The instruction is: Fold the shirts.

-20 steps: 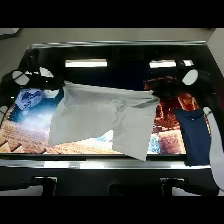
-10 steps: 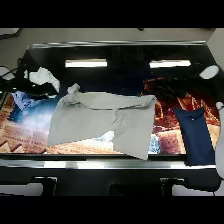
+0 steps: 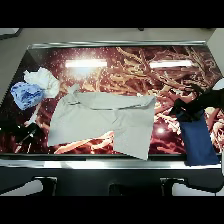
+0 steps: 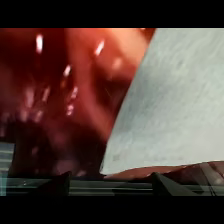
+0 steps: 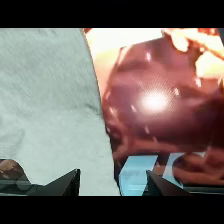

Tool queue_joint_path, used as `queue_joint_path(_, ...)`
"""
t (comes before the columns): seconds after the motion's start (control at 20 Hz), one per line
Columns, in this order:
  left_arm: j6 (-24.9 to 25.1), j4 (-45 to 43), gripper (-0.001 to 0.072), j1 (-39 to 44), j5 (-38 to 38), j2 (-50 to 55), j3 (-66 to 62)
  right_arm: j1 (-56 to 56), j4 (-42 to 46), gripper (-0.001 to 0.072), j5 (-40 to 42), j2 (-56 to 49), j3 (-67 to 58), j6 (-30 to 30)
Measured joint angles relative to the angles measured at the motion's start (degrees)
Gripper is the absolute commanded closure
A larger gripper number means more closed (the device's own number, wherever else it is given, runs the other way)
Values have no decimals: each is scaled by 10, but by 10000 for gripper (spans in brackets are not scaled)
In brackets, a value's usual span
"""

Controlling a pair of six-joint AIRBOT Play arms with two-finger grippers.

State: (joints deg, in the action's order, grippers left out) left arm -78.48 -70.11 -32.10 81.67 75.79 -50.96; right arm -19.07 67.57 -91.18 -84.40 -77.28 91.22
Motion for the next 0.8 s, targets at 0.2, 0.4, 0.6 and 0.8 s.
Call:
queue_joint_path(0.2, 29, 41, 209, -14, -50, -6, 79, -2, 1, 220, -5, 0, 22, -16)
queue_joint_path(0.4, 40, 80, 352, -10, -85, -10, 113, -3, 2, 220, 0, 0, 28, -23)
queue_joint_path(0.6, 44, 97, 665, -4, -133, -9, 126, -2, 2, 221, 4, 0, 37, -24)
queue_joint_path(0.8, 44, 106, 666, 4, -143, -9, 129, 40, -1, 256, 49, 0, 93, -23)
